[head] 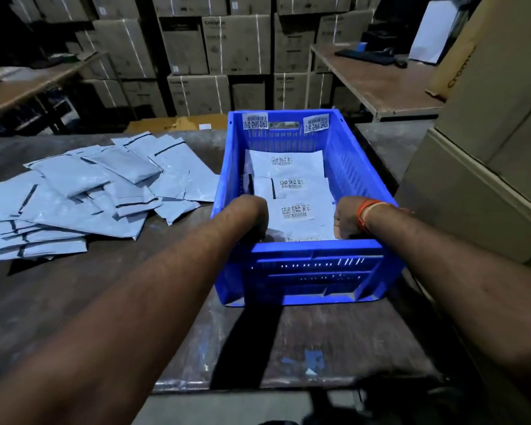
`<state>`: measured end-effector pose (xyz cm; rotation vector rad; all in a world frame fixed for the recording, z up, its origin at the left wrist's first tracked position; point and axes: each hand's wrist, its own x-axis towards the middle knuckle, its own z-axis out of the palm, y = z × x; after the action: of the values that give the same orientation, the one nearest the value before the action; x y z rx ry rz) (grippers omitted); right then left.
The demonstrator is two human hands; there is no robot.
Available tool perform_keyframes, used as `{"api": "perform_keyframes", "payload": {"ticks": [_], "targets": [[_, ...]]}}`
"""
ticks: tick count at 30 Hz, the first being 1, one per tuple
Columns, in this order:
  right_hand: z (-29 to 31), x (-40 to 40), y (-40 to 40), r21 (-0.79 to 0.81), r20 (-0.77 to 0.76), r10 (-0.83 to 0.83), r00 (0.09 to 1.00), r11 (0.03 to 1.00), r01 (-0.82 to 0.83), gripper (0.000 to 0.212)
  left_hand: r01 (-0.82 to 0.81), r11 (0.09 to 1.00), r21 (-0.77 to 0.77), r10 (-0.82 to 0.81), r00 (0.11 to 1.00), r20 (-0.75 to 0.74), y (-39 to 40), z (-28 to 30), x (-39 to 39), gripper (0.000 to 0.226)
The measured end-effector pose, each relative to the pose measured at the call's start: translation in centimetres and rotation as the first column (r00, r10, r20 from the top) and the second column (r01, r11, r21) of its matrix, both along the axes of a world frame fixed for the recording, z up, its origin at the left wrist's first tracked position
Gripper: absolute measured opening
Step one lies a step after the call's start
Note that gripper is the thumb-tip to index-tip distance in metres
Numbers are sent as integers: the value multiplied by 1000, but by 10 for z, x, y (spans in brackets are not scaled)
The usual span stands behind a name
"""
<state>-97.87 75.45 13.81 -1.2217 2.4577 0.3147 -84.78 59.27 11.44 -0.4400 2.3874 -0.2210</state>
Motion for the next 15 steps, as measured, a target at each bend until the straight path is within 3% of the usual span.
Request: {"api": "perform_keyframes", "payload": {"ticks": [1,4,5,7,11,13,15], "targets": [[-3,-1,-2,29,-18,15,1000,999,-14,12,-107,993,49,109,993,-38,1,-6,1,37],[-5,4,-1,121,-45,25,999,992,-20,21,-439,881,175,453,890,-48,11,-5,4,39],[-6,5,-1,154,-57,88,994,985,-78,16,-436,882,177,452,890,-57,10,-7,2,39],[-14,-3,-6,173,-46,132,990,977,-122,31,-453,864,222,482,871,-97,14,-3,5,38],[8,7,-4,88,-29,51,998,995,-48,33,-409,887,213,443,885,-143,15,11,5,19],[26,9,-9,-63,2,-4,1000,998,4,29,-369,906,207,421,840,-343,11,23,10,23],[44,10,-15,-244,110,-58,992,966,84,23,-337,922,192,381,691,-615,4,38,17,32]]}}
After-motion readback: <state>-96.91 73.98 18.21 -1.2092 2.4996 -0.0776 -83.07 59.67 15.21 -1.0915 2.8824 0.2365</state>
